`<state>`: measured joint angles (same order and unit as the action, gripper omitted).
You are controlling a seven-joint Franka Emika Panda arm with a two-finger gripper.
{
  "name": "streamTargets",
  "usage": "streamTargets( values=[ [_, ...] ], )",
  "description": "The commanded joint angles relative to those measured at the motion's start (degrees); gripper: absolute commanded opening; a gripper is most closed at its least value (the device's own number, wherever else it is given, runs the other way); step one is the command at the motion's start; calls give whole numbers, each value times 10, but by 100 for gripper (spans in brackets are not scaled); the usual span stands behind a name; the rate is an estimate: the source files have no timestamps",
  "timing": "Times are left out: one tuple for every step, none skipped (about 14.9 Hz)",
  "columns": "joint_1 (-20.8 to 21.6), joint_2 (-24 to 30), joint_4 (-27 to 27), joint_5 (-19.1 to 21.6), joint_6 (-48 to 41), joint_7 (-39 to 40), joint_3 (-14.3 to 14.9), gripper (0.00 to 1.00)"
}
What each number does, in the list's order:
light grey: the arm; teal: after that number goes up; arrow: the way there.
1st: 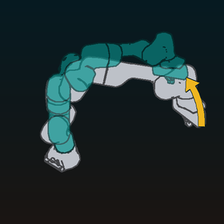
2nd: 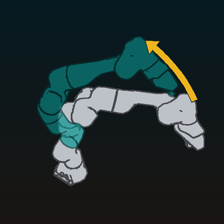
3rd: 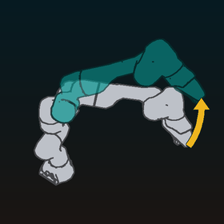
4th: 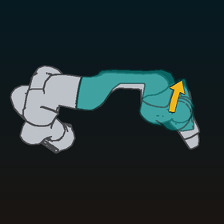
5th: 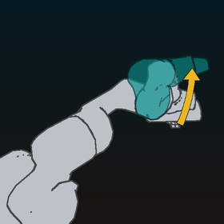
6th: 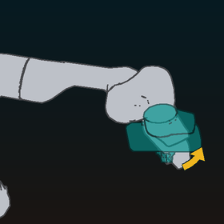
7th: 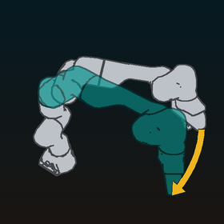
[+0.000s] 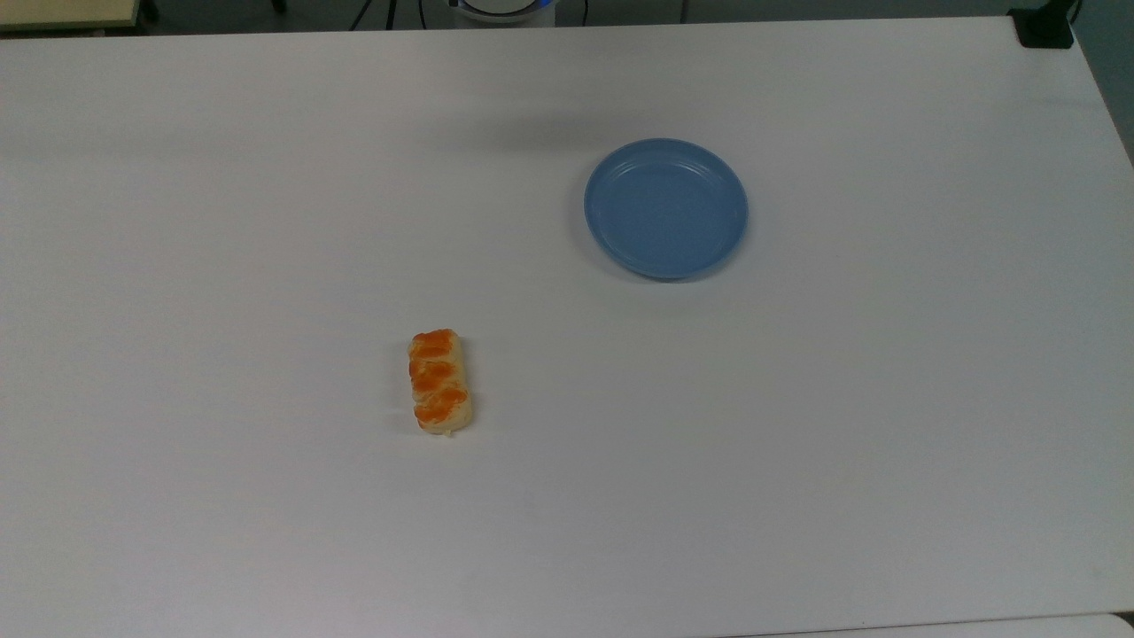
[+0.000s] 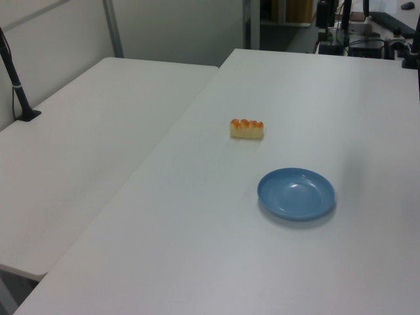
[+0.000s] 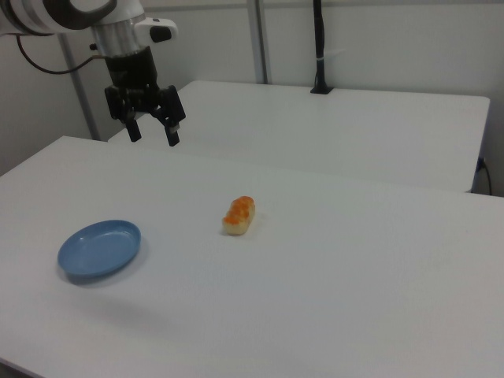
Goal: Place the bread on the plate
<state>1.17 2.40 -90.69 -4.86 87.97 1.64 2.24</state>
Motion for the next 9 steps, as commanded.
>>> streamTargets(
  values=[
    [3, 14, -11, 11, -18, 10, 4, 100],
    [3, 14, -11, 11, -17, 10, 4, 100],
    [3, 14, -11, 11, -16, 11, 4, 100],
    [3, 13, -10, 12, -16, 11, 4, 100],
    [3, 10, -10, 14, -13, 11, 4, 100],
    [3, 7, -10, 20, -10, 11, 4, 100],
    [3, 3, -9, 30, -8, 11, 3, 100],
    [3, -4, -8, 34, -6, 11, 3, 100],
    [4, -7, -5, 35, -1, 11, 3, 100]
  ],
)
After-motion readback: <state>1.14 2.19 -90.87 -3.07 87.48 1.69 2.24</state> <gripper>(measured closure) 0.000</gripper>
